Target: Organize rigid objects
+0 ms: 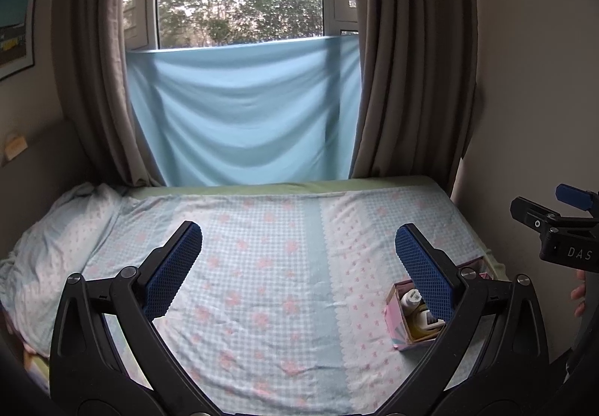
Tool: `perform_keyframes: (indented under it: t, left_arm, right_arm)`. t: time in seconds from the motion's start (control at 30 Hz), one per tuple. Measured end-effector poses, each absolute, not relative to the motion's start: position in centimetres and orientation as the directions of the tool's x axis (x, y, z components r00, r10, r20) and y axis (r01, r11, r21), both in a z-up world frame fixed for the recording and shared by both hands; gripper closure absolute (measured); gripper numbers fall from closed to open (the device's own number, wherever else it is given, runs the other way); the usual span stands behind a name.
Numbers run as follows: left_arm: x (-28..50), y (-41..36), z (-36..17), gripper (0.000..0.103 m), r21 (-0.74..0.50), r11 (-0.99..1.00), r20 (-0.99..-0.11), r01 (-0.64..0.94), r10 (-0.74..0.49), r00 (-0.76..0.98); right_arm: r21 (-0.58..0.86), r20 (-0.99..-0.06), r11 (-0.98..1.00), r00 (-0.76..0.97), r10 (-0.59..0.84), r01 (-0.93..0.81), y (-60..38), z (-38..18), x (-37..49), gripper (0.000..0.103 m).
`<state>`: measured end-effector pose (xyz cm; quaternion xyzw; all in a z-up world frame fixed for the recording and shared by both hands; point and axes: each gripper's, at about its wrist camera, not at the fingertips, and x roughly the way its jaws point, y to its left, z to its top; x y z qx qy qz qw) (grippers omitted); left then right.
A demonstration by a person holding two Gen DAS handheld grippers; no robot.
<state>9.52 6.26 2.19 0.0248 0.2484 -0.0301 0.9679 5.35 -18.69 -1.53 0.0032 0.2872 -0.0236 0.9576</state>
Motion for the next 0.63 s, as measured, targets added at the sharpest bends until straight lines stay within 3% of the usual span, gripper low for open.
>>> perform_keyframes:
  t: [0.4, 0.63]
  left_arm:
    - [8.9, 5.9, 2.5, 0.0, 0.069, 0.997, -0.408, 0.014, 0.016, 0.913]
    - [9.7, 7.0, 1.8, 0.0, 0.008, 1.0, -0.446, 0.008, -0.004, 0.895]
  right_arm:
    - [-0.011, -0.55, 0.999, 0.834, -0.047, 0.049, -18.7, -1.7, 5.6, 0.0]
    - [-0.016, -0.573, 0.999, 0.818, -0.048, 0.048, -18.9, -2.2, 6.2, 0.0]
